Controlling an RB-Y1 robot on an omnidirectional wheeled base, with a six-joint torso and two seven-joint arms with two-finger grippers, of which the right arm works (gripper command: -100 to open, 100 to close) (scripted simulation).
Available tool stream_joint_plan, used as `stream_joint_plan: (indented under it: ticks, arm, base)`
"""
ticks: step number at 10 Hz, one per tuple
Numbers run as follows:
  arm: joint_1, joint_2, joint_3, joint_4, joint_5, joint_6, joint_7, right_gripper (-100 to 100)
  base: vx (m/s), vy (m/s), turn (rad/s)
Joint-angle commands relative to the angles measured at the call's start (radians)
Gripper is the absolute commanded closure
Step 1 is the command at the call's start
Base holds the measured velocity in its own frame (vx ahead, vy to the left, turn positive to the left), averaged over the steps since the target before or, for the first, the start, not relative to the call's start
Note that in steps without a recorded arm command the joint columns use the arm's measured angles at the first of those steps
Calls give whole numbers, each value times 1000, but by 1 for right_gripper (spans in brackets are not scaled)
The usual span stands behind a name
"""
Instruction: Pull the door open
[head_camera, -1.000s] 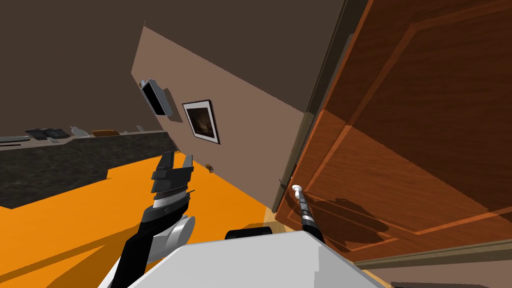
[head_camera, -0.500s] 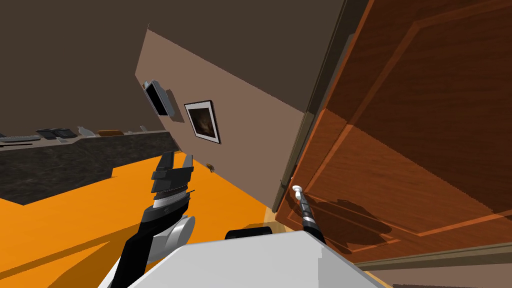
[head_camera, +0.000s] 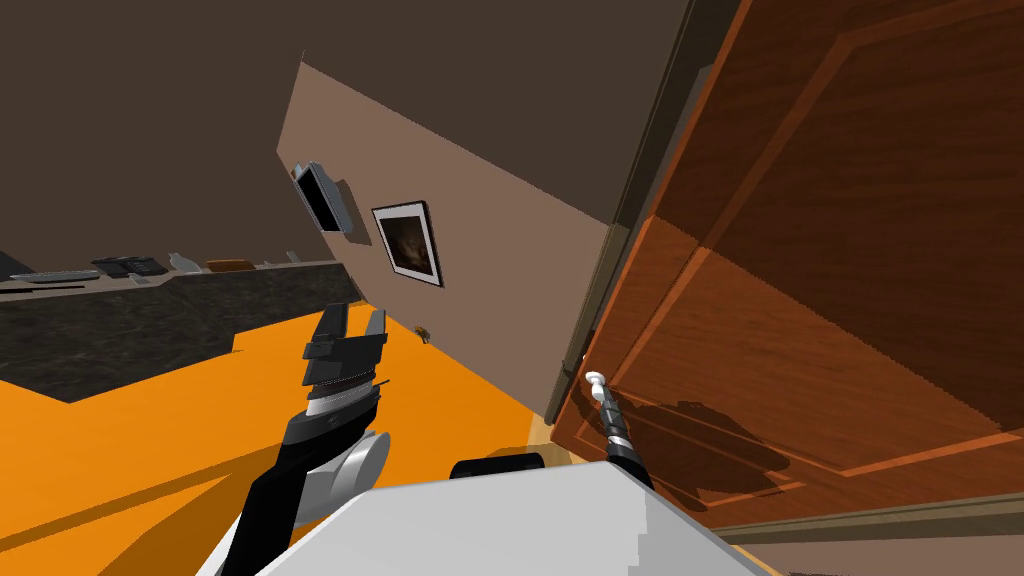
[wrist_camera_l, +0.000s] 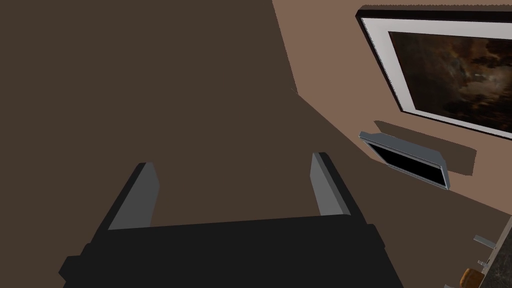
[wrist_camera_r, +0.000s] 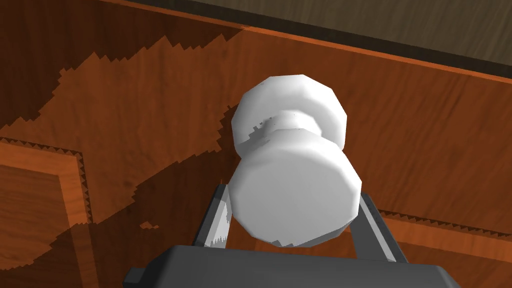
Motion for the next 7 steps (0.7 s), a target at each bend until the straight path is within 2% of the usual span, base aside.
stream_joint_plan:
  ticks: [1,2,3,4,5,7]
  arm:
    - [5,-1,8,-5,-7,-4,-50,100]
    - [5,-1,8,-5,-7,-4,-59,100]
    - [11,-3,13,-9,-14,-7,-98,100]
    - [11,-3,13,-9,-14,-7,-101,100]
    - [16,-5,18,-12,-20,-9,-141,100]
    - [21,-8,23,-16,-27,-12,-184,100]
  base:
    - [-12,-2,24]
    - [-12,-2,12]
    - [-13,-3,25]
    - [-9,-3,12]
    - [-11,-2,22]
    - [-17,-4,28]
